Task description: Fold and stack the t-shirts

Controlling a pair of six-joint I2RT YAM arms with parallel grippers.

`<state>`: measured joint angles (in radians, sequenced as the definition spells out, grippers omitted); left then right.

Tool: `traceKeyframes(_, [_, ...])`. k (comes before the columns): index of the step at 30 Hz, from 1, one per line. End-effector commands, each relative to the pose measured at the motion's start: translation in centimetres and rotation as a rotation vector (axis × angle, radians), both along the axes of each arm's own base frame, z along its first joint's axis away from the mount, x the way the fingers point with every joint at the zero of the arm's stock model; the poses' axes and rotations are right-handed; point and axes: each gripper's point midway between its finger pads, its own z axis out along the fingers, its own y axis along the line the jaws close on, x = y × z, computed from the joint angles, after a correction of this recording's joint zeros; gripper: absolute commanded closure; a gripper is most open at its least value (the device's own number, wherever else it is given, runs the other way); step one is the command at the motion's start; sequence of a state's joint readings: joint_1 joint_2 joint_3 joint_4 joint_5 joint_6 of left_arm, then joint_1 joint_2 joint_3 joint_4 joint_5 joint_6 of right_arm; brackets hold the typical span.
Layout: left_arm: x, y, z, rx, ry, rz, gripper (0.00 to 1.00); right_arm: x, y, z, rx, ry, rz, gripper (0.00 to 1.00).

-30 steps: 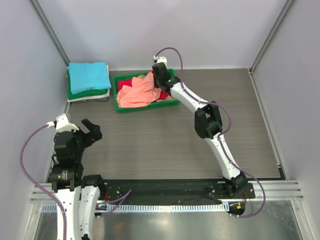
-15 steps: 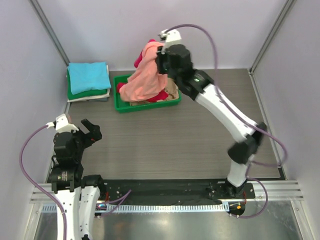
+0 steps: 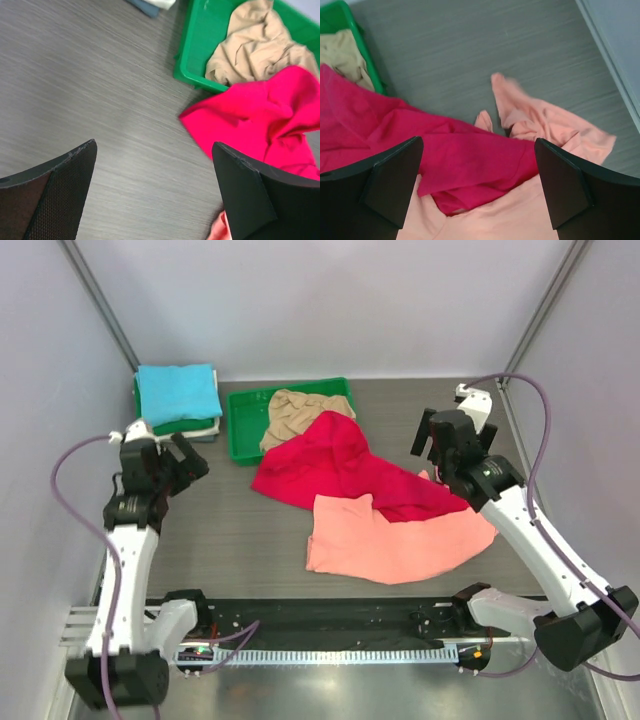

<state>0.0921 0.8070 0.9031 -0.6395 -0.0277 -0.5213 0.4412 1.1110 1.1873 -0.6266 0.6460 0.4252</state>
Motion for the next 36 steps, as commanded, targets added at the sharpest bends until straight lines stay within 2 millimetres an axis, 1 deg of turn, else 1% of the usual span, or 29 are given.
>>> traceKeyframes(1, [5.1,-1.6,1.8,-0.02,-0.025,-0.064,0.04,-1.2,-0.2,1.6,0.064,-0.049,-0.012,0.0])
traceKeyframes(2, [6.0,-1.7,1.5,0.002,-0.004,-0.061,0.04,-0.9,1.0,1.0,0.089,-0.036,0.046,0.0])
traceKeyframes(3, [7.2,-3.4,-0.3,0.012,0.061,-0.111,0.04,-0.8,1.6,0.4,0.101,-0.019,0.074,0.0])
traceKeyframes(4, [8.0,-4.1,0.7,0.017,0.046,-0.129,0.07,-0.5,2.4,-0.6,0.111,0.008,0.099,0.0])
traceKeyframes(5, [8.5,-4.7,0.2,0.021,0.061,-0.138,0.09,-0.3,3.7,-1.8,0.13,0.043,0.161,0.0])
traceKeyframes(6, [8.8,-6.6,-0.6,0.026,0.082,-0.185,0.1,-0.2,4.3,-2.6,0.134,0.07,0.184,0.0])
traceKeyframes(8, [9.1,-8.3,-1.3,0.039,0.091,-0.22,0.1,0.3,5.4,-5.0,0.139,0.133,0.22,0.0])
traceKeyframes(9, [8.9,-9.8,-2.2,0.05,0.111,-0.257,0.1,0.3,6.5,-5.8,0.163,0.16,0.267,0.01])
traceKeyframes(10, [8.8,-10.4,-2.7,0.053,0.121,-0.271,0.09,0.4,7.4,-6.6,0.175,0.183,0.305,0.0])
traceKeyframes(11, [8.5,-10.9,-3.5,0.054,0.139,-0.29,0.09,1.0,8.2,-8.7,0.17,0.239,0.329,0.0])
traceKeyframes(12, [8.2,-11.7,-3.8,0.046,0.149,-0.319,0.09,1.1,8.7,-9.8,0.171,0.274,0.347,0.0])
traceKeyframes(13, [7.8,-12.0,-3.9,0.043,0.154,-0.332,0.09,1.3,9.0,-11.2,0.162,0.318,0.357,0.0])
traceKeyframes(15, [6.8,-12.3,-4.1,0.039,0.162,-0.366,0.09,2.4,9.9,-14.2,0.129,0.408,0.379,0.0])
traceKeyframes(16, [6.4,-12.2,-3.8,0.044,0.157,-0.372,0.08,2.8,10.1,-15.1,0.117,0.434,0.384,0.0])
traceKeyframes(17, [5.4,-11.7,-3.2,0.055,0.158,-0.376,0.07,3.8,10.4,-16.7,0.096,0.474,0.38,0.0])
traceKeyframes(19, [4.4,-11.2,-2.3,0.091,0.153,-0.393,0.05,4.7,10.2,-17.7,0.065,0.493,0.352,0.0])
traceKeyframes(20, [3.1,-10.7,-1.7,0.103,0.16,-0.399,0.05,5.5,10.5,-19.1,0.056,0.52,0.346,0.0])
traceKeyframes(22, [1.8,-10.0,-1.5,0.133,0.158,-0.412,0.03,6.3,10.8,-20.3,0.054,0.54,0.332,0.0])
traceKeyframes(23, [0.7,-9.6,-0.9,0.144,0.144,-0.414,0.02,7.0,11.2,-20.3,0.055,0.537,0.333,0.0])
traceKeyframes(24, [0.1,-9.3,-0.8,0.154,0.143,-0.415,0.01,7.1,11.2,-21.8,0.043,0.568,0.321,0.0])
traceKeyframes(26, [-1.1,-8.4,-1.2,0.189,0.147,-0.414,0.0,7.6,11.4,-22.5,0.028,0.578,0.314,0.0])
traceKeyframes(27, [-1.7,-8.0,-0.7,0.198,0.117,-0.406,0.0,7.6,11.5,-23.3,0.022,0.595,0.316,0.0])
traceKeyframes(28, [-2.3,-7.6,-1.2,0.213,0.118,-0.405,0.0,7.6,11.6,-24.3,0.012,0.619,0.318,0.01])
traceKeyframes(30, [-3.0,-6.7,-1.0,0.248,0.078,-0.388,0.0,7.5,12.4,-25.3,0.011,0.644,0.342,0.22])
traceKeyframes(31, [-3.1,-6.4,-1.0,0.255,0.062,-0.375,0.0,7.3,12.6,-26.3,0.01,0.667,0.346,0.38])
traceKeyframes(32, [-3.2,-6.2,-1.6,0.254,0.058,-0.358,0.0,7.3,12.8,-26.6,0.011,0.676,0.352,0.68])
traceKeyframes(34, [-3.5,-6.4,-0.8,0.243,0.013,-0.37,0.0,7.1,13.2,-27.1,0.016,0.69,0.37,0.84])
traceKeyframes(35, [-3.5,-6.3,-0.5,0.245,0.005,-0.364,0.0,7.2,13.4,-27.0,0.018,0.693,0.374,0.99])
traceKeyframes(36, [-3.5,-6.0,-0.4,0.252,0.003,-0.352,0.0,7.3,13.4,-26.5,0.017,0.688,0.375,0.99])
